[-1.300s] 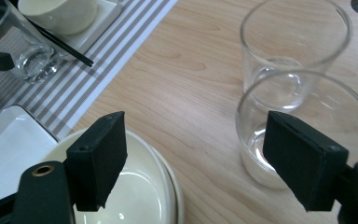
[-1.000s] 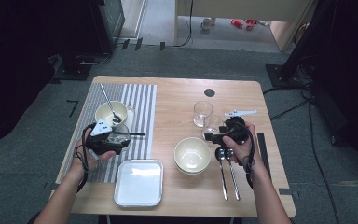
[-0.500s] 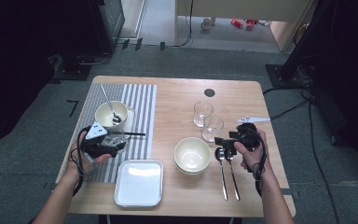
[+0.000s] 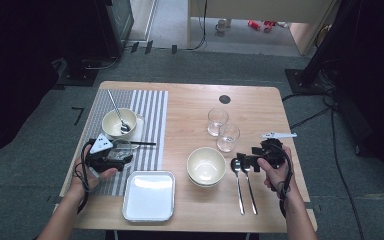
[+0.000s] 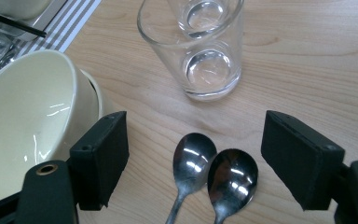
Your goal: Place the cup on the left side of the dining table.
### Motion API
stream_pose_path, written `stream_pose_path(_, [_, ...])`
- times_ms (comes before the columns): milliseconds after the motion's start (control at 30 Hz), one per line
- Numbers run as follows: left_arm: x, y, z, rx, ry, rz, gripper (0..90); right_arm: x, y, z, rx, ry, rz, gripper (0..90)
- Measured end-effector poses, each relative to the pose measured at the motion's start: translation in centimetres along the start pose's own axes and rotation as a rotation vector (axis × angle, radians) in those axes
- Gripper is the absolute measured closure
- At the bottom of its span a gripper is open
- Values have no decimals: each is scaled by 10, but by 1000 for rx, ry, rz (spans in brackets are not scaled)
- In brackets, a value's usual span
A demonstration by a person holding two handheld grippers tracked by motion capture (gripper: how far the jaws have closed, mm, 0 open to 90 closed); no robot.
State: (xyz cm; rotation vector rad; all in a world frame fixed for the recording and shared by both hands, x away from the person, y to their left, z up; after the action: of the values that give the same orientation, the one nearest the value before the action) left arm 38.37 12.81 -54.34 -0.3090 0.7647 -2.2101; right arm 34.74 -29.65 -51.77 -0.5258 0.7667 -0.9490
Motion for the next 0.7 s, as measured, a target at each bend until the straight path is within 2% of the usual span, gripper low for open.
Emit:
stream_pose_path(67, [0, -1, -2, 4, 14, -1, 198, 2, 0, -2, -1, 2, 0, 233])
stream_pose_path(433, [1, 0, -2, 18, 13, 25, 199, 9, 0, -12, -9, 19, -10, 239])
stream_pose_path(700, [1, 4, 2, 47, 21, 16, 200, 8, 3, -15, -16, 22, -8, 242])
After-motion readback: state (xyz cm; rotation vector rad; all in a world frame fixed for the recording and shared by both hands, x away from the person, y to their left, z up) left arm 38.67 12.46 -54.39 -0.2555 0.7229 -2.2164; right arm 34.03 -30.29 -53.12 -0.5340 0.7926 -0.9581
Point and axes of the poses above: each handheld gripper's, and its own axes: y roughly forward along the jaws, z roughly out of its top, x roughly to its right, the point moved 10 cm from there along y, roughly forward along the jaws, and after that the axes turned 1 degree about y, right-handed, at the moved point
